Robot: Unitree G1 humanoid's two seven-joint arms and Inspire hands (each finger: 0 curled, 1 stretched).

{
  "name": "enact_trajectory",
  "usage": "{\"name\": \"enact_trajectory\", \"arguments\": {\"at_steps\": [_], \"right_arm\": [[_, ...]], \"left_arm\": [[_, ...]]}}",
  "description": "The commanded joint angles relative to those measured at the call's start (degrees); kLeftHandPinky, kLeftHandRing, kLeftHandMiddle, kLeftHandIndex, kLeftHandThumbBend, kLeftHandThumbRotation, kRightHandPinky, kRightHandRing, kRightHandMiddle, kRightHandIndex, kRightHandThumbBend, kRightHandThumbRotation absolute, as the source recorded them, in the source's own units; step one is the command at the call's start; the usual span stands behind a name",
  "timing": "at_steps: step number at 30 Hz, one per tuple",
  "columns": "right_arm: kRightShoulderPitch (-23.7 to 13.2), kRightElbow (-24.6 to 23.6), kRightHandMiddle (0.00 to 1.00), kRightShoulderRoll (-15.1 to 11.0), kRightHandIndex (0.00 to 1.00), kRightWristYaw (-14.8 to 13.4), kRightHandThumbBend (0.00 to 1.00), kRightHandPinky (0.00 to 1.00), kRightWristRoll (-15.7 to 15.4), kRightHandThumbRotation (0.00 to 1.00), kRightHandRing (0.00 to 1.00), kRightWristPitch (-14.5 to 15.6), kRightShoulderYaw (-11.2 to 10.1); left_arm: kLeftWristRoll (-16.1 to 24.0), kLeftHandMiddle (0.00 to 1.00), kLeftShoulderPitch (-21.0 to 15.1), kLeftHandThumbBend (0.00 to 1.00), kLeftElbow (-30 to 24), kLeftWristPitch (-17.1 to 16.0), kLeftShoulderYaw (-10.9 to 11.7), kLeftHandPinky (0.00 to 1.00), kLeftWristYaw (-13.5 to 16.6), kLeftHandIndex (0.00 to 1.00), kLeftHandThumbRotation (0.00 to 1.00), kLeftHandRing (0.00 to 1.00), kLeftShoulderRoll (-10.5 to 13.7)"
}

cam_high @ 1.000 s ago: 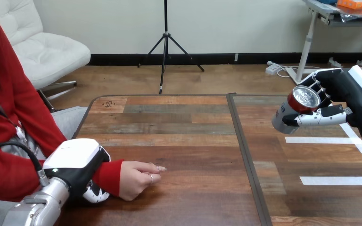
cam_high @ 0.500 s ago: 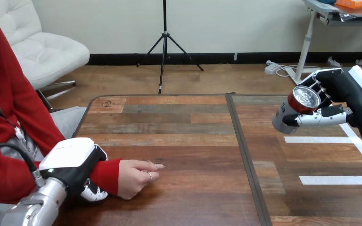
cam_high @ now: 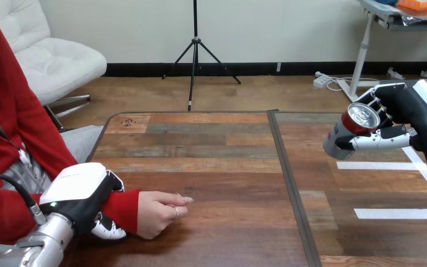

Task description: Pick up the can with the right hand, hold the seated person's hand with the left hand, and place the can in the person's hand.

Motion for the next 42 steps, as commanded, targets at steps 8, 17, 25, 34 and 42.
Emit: {"name": "enact_trajectory", "arguments": {"at_steps": [8,17,25,34,42], "right_arm": [[-5.3,-1.2,0.43,1.5,0.49,-1.0,0.74,0.33,0.8,0.0,0.36,1.0,-0.5],[-6.8,0.2,0.45,2.7,0.49,-1.6,0.73,0.36,0.0,0.0,0.39,-0.1,0.5],[-8.1,-0.5,0.44,4.7,0.49,-1.9,0.73,0.34,-0.1,0.0,0.38,1.4,1.3],[-9.6,-0.8,0.43,6.7,0.48,-1.1,0.71,0.34,0.1,0.0,0.38,1.1,2.1],[-10.7,-2.2,0.42,8.5,0.48,-1.0,0.72,0.34,0.1,0.0,0.37,2.2,3.1]], "left_arm": [[-3.0,0.34,-4.5,0.8,-7.8,-2.8,5.4,0.21,2.4,0.33,0.0,0.28,2.2],[-4.6,0.33,-6.4,0.8,-10.0,-2.9,7.0,0.21,1.7,0.32,0.0,0.27,1.9],[-5.4,0.34,-8.7,0.82,-11.4,-2.8,7.6,0.22,1.2,0.33,0.0,0.28,1.4],[-5.7,0.33,-11.4,0.84,-11.4,-2.9,7.5,0.22,1.3,0.33,0.0,0.27,0.7],[-5.4,0.32,-13.5,0.84,-11.7,-2.1,7.2,0.21,1.3,0.32,0.0,0.26,-0.5]]}}
